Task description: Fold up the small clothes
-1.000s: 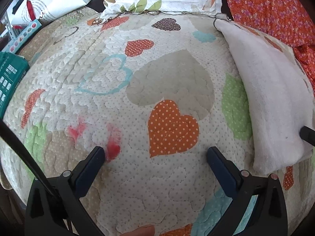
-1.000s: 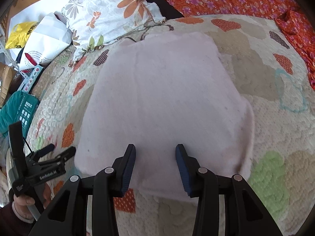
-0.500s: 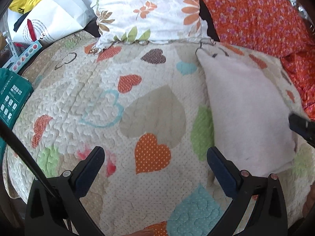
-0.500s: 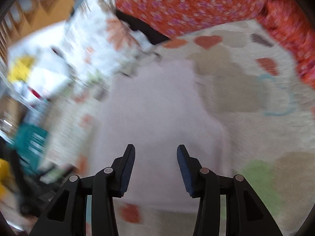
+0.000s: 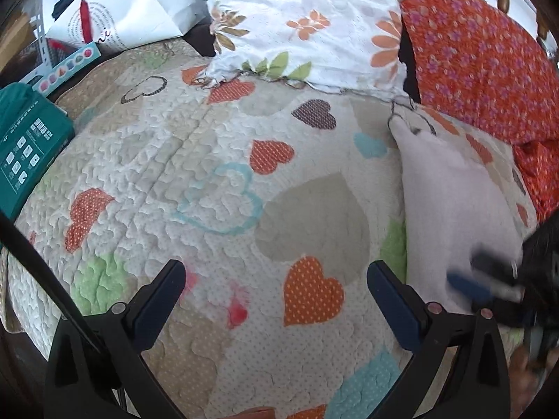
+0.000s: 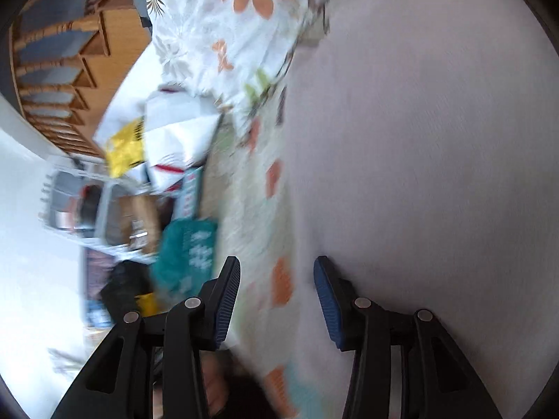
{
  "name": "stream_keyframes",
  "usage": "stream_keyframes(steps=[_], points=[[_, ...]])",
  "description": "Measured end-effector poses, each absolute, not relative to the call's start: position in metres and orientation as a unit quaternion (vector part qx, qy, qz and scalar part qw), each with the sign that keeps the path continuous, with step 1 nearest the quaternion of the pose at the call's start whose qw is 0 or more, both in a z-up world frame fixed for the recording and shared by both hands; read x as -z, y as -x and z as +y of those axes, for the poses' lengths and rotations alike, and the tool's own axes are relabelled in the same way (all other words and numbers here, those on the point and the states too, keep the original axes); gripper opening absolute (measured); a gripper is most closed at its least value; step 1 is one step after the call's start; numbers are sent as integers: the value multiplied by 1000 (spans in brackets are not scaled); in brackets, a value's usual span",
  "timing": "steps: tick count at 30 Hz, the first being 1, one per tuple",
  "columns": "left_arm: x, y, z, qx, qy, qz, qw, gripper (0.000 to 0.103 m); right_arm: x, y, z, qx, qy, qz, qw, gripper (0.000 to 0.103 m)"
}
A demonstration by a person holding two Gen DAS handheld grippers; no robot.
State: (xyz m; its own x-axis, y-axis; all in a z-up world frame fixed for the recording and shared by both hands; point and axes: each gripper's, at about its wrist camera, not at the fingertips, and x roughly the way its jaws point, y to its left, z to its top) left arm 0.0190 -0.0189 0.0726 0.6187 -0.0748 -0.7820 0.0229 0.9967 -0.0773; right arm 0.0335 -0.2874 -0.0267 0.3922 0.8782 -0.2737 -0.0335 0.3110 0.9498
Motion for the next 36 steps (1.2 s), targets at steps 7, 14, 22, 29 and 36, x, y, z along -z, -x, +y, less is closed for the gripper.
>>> stream_keyframes(steps=[7, 14, 22, 29, 36], points=[[-84, -18, -16, 34, 41, 429, 902, 103, 44, 13, -252, -356, -430, 523, 644, 48], [-112, 13, -37, 27, -9, 365, 931, 103, -30, 33, -299, -277, -336, 440, 785, 50], [-128, 36, -90, 73, -23, 354, 932, 103, -63, 43, -352, -52, -211, 416, 883, 53], [-89, 25, -115, 101, -61, 368, 922, 103, -39, 38, -365, -25, -212, 428, 878, 53], [-66, 7, -108, 88, -56, 404, 909, 103, -47, 29, -356, -25, -192, 404, 894, 54]])
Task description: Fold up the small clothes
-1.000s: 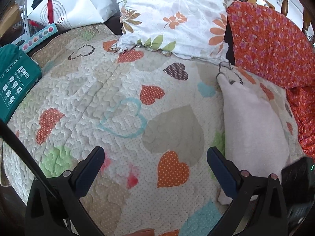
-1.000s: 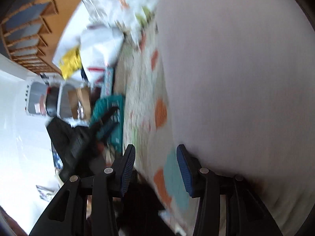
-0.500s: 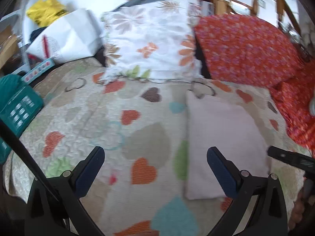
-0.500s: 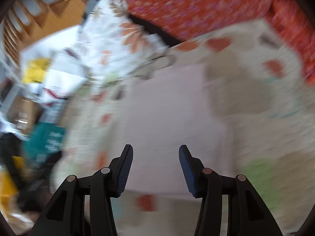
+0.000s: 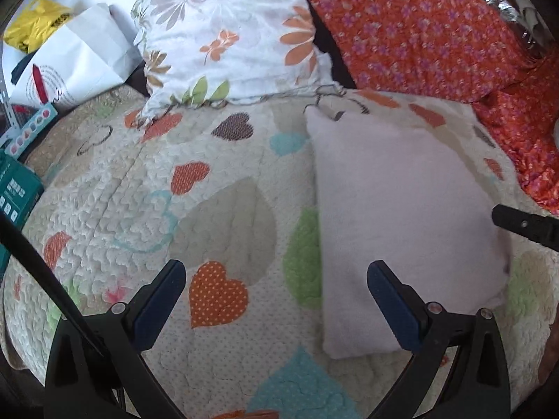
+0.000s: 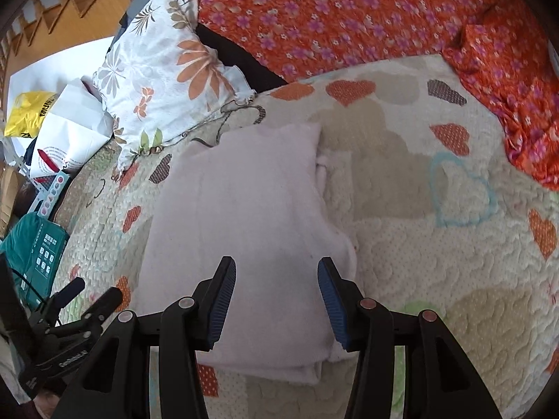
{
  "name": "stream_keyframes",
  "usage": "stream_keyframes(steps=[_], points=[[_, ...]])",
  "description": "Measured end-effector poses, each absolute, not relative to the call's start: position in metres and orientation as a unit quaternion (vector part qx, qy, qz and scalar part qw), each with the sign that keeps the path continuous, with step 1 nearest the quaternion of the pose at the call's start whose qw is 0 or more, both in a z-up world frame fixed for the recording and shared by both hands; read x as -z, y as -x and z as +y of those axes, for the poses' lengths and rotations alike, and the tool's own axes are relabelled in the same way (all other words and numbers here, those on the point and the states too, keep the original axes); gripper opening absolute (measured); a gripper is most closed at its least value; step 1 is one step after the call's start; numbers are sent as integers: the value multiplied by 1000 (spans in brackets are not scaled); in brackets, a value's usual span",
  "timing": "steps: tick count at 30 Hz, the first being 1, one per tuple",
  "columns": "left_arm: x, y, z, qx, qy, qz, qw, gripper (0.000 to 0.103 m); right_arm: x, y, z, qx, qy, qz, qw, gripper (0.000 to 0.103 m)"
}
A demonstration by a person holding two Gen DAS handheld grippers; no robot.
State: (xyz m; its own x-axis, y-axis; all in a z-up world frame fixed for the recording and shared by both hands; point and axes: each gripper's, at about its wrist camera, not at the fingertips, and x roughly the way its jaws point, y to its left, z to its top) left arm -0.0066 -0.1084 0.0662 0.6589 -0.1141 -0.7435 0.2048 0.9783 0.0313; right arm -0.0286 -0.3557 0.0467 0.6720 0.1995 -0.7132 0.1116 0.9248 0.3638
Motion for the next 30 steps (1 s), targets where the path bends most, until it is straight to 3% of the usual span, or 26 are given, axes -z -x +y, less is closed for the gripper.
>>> stream_keyframes(steps=[30], points=[[-53, 8, -102, 90, -51, 441, 891, 103, -43, 31, -343, 17, -121, 419, 900, 56]])
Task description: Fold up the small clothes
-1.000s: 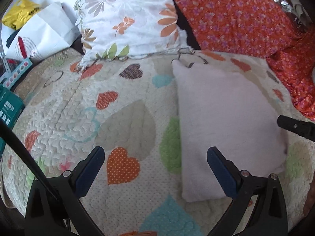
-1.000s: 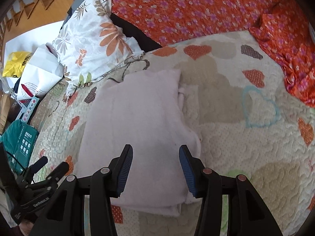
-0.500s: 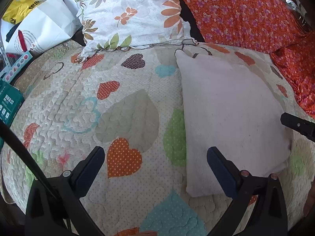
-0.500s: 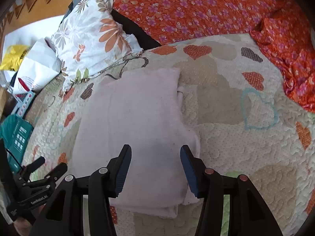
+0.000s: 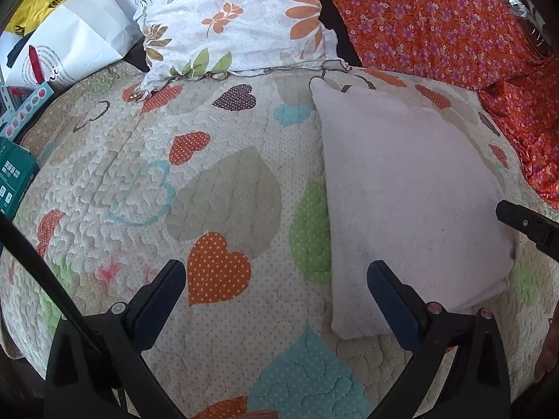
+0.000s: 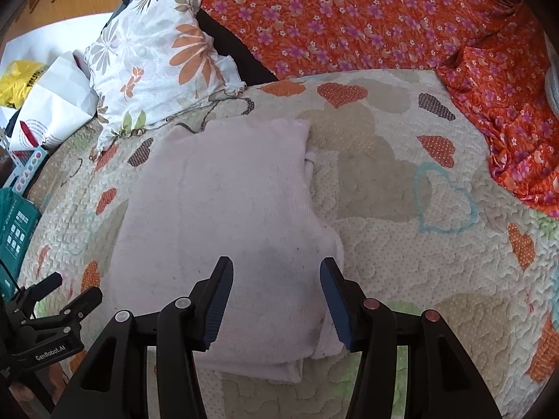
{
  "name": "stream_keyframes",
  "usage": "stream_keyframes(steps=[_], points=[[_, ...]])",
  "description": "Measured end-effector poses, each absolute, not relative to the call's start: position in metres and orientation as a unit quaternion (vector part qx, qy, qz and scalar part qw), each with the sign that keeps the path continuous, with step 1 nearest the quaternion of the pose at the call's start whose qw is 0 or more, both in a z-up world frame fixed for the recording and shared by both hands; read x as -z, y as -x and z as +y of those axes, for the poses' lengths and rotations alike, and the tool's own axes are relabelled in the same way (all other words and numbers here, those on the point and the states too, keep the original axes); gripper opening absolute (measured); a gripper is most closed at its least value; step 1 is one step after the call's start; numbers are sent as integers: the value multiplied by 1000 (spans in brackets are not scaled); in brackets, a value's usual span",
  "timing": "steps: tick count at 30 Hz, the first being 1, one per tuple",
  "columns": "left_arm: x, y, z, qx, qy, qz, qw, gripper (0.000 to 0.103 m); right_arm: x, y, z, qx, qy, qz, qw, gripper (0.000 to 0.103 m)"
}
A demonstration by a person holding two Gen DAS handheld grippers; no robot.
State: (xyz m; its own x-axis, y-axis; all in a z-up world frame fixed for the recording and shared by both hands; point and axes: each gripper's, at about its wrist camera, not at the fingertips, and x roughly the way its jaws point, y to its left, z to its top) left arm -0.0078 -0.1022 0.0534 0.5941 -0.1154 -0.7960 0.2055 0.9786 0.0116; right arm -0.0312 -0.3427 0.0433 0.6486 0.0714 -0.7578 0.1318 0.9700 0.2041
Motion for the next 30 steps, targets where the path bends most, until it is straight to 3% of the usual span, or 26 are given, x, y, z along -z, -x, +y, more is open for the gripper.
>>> stream_keyframes(steps=[30], points=[[-48, 4, -100, 97, -37, 461, 881, 103, -40, 33, -320, 23, -58, 423, 904, 59]])
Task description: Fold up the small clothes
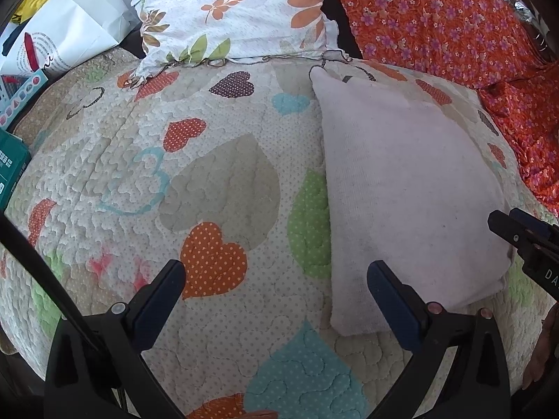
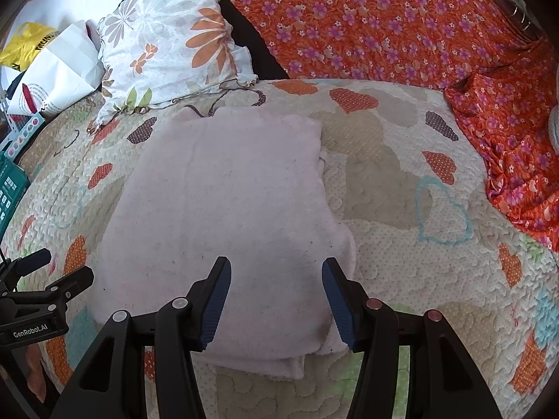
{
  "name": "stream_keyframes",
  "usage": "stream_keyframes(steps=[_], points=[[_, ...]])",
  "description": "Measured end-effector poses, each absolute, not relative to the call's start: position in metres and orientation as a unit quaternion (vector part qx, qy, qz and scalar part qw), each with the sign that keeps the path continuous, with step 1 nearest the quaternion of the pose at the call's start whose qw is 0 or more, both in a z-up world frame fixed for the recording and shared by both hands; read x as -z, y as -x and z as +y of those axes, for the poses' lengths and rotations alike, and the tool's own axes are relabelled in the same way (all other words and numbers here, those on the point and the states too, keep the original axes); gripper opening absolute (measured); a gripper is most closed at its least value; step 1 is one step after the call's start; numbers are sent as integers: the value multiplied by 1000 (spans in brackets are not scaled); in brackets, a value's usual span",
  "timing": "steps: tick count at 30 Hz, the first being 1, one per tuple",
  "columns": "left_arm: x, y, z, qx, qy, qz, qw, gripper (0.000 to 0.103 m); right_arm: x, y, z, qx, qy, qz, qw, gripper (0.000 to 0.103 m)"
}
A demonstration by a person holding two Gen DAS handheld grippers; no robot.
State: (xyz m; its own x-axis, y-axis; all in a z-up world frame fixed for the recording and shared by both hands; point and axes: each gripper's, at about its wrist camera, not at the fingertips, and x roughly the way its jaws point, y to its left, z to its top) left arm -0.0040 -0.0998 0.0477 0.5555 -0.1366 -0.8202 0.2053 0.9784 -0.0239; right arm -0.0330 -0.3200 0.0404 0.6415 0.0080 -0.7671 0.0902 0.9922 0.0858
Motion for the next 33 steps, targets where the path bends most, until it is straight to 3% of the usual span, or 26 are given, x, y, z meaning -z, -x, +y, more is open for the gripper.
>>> stream_keyframes(steps=[33], points=[[-44, 3, -96, 98, -37, 466, 879, 103, -38, 33, -318, 22, -55, 425, 903, 62]])
